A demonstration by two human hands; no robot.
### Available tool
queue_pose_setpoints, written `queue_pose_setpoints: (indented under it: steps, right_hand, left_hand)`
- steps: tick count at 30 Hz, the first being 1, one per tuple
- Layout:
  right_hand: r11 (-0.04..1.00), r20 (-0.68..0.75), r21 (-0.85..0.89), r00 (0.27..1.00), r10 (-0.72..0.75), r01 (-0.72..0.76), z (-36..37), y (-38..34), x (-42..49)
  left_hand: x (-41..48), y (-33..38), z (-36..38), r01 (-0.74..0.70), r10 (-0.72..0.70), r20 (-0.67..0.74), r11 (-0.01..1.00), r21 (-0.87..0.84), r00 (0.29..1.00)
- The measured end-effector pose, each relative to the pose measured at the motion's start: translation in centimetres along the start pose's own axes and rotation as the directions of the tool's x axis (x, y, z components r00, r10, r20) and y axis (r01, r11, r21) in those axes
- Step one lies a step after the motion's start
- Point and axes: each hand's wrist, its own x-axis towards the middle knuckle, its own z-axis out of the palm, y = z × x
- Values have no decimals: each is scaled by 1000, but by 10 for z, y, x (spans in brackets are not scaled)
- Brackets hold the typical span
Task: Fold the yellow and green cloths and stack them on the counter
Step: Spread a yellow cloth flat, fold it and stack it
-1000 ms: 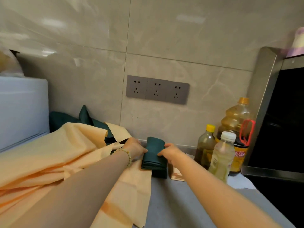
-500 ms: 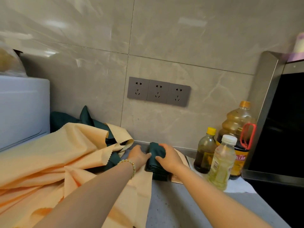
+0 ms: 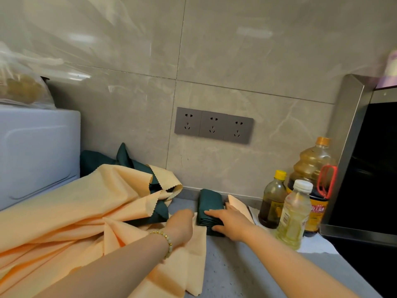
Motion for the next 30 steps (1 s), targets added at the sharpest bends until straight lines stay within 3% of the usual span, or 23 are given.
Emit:
queue_pose_setpoints:
  steps: [5, 9, 14, 19, 22, 25, 27, 30]
  right_hand:
    - [1000, -35, -15, 999, 11, -11, 0, -5, -8]
    - [999, -121, -18, 992, -45, 43, -16, -11, -41]
    - [973, -149, 228, 989, 6, 29, -26, -27, -115]
    - [818, -61, 569, 987, 150, -89, -36, -50, -172]
    - [685, -13, 709, 968, 251, -168, -44, -49, -197]
    - [589, -14, 782, 940, 340, -202, -49, -33, -222]
    - [592, -38, 767, 905, 424, -245, -49, -18, -238]
    - [723, -150, 584, 827, 542, -368, -44, 16, -259]
  left_hand:
    - [-23, -3, -7, -72, 72, -6, 997, 30, 997]
    - [-69, 5, -19, -231, 231, 42, 973, -16, 972]
    - [-129, 25, -29, -436, 436, -18, 898, -59, 900]
    - [-176, 46, -47, -453, 412, -224, 873, -182, 883]
    - [-201, 59, -53, -462, 435, -156, 839, -288, 887]
    - [-222, 69, -57, -452, 444, -97, 846, -284, 891]
    - [-225, 67, -61, -418, 409, -86, 875, -245, 908]
    - [-223, 56, -61, -329, 331, 9, 940, -95, 944]
